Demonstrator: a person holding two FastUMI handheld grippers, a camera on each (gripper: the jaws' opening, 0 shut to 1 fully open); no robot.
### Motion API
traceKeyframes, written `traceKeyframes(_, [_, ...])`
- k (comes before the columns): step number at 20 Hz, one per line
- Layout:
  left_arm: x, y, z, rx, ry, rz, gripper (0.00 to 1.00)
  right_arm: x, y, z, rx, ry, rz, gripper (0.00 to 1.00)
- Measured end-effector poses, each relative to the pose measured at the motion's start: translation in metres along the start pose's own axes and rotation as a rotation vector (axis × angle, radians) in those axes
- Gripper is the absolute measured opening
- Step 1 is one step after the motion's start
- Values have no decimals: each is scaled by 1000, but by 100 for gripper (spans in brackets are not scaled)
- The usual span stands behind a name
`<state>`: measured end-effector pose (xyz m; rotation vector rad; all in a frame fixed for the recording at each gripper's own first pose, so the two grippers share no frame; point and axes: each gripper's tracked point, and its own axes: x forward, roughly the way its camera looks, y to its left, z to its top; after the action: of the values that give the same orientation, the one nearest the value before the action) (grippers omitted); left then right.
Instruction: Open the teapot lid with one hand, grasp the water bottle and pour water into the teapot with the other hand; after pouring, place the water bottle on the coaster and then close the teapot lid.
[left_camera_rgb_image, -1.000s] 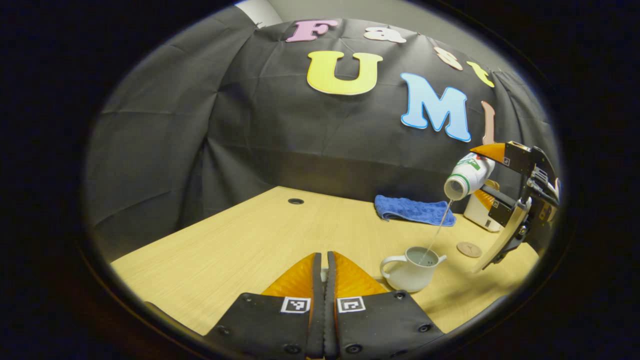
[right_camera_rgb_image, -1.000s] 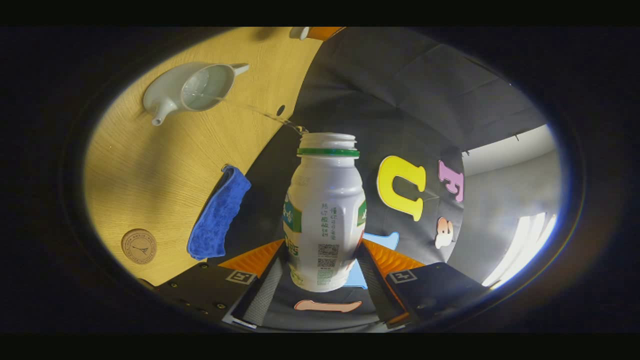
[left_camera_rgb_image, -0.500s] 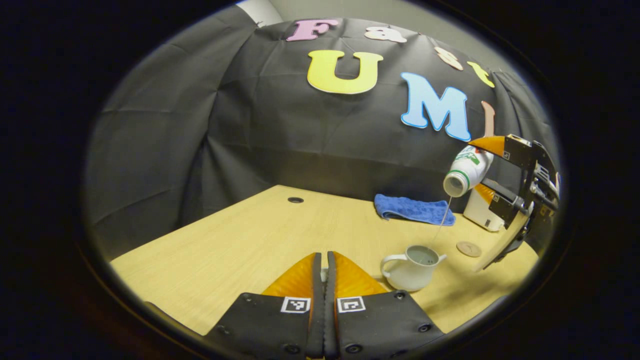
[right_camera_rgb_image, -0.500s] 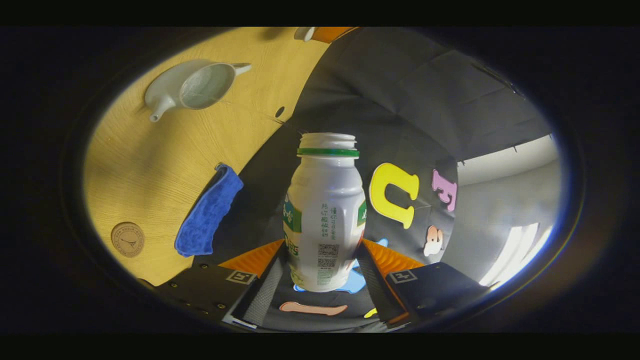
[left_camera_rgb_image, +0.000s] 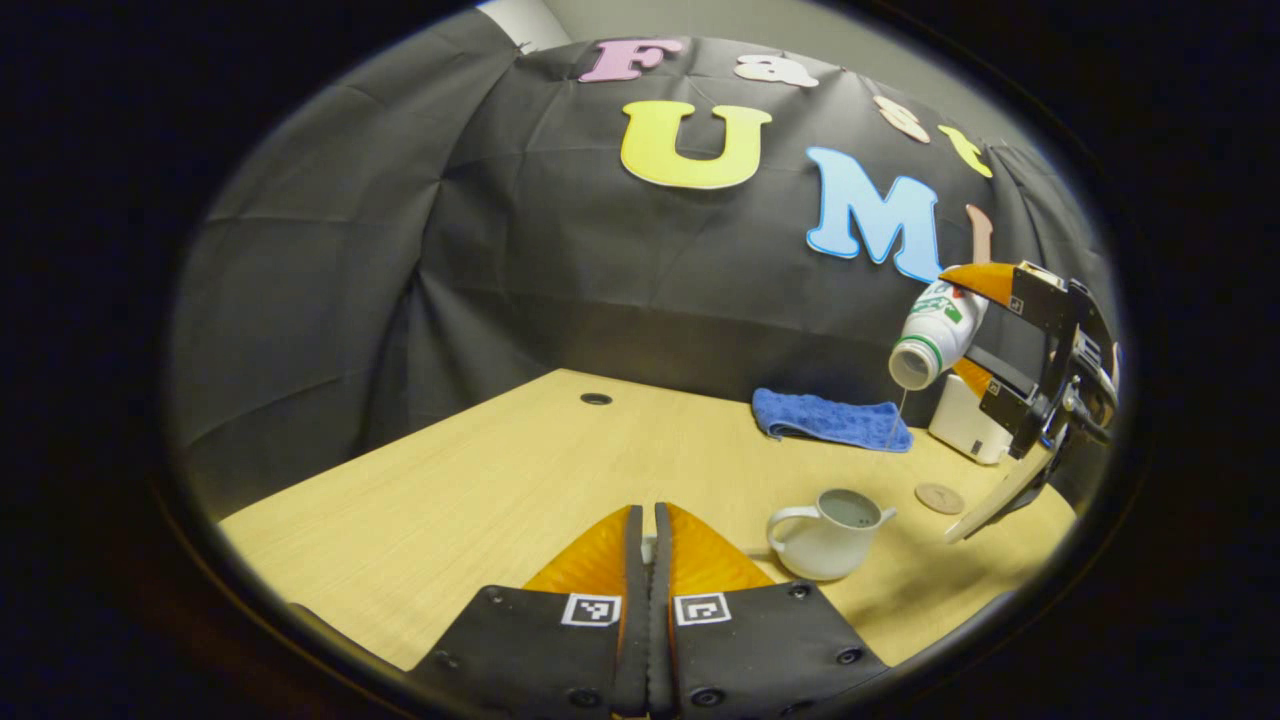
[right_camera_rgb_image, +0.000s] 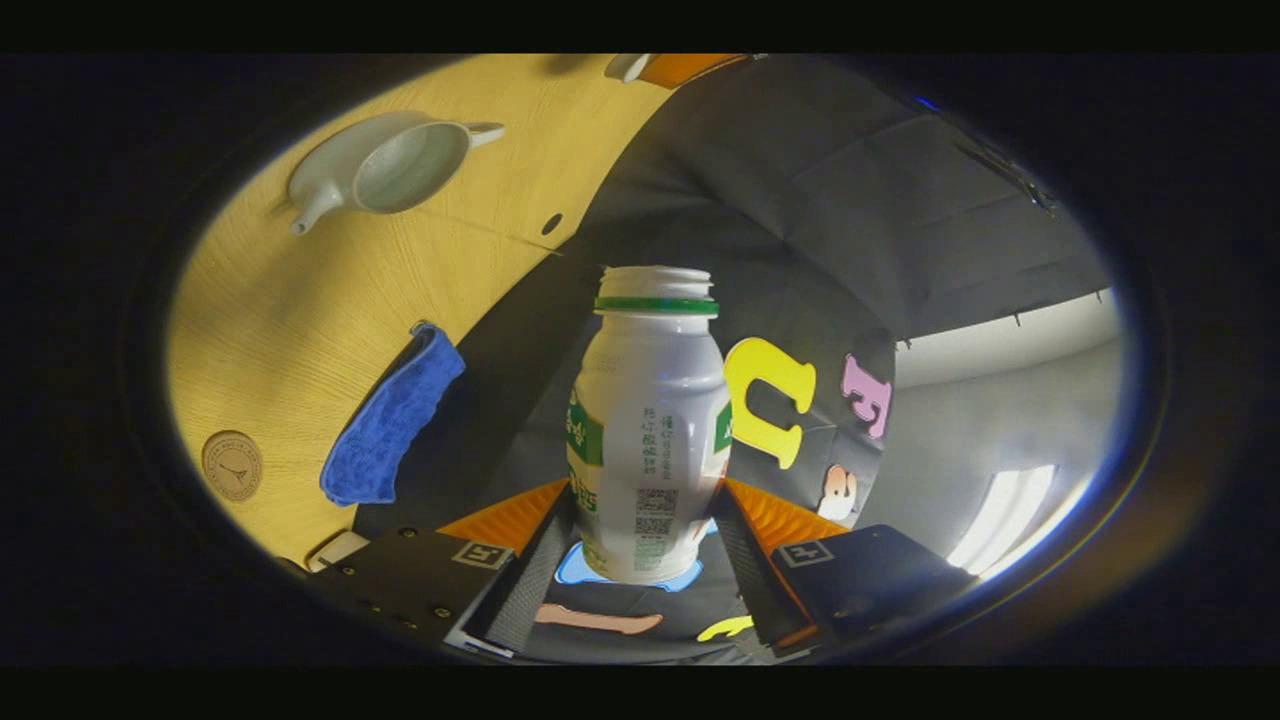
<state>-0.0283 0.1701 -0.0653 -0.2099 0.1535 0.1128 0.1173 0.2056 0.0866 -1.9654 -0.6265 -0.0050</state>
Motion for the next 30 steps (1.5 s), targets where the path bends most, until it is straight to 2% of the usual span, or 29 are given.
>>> traceKeyframes(2, [0, 0, 0, -3, -1, 1, 5, 0, 6, 0, 29, 7, 16, 81])
traceKeyframes(3, [0, 0, 0, -3, 0, 0, 10, -1, 12, 1, 51, 8, 30, 81])
traceKeyframes(4, [0, 0, 0, -4, -1, 0, 6, -2, 17, 3, 73, 13, 43, 81])
traceKeyframes(7, [0, -1, -1, -5, -1, -4, 5, -8, 35, 7, 146, 27, 89, 81])
traceKeyframes(15, [-1, -2, 1, 4, -14, -27, 6, -27, 83, 29, 475, 79, 247, 81])
traceKeyframes(20, [-2, -5, 7, 14, -29, -39, 5, -43, 110, 41, 792, 137, 382, 81])
traceKeyframes(23, [-6, -22, 14, 22, -42, -61, 5, -49, 115, 44, 1000, 181, 436, 81])
traceKeyframes(24, [-6, -27, 16, 26, -47, -72, 10, -52, 118, 44, 1063, 197, 451, 81])
traceKeyframes(26, [-3, -39, 23, 40, -60, -93, 10, -57, 118, 41, 1184, 219, 474, 81])
traceKeyframes(27, [-1, -46, 26, 47, -66, -106, 5, -59, 117, 38, 1237, 234, 478, 81])
traceKeyframes(28, [0, -54, 27, 53, -68, -119, 10, -61, 118, 35, 1288, 246, 479, 81])
traceKeyframes(30, [5, -72, 30, 65, -73, -147, 10, -66, 120, 31, 1392, 265, 487, 81])
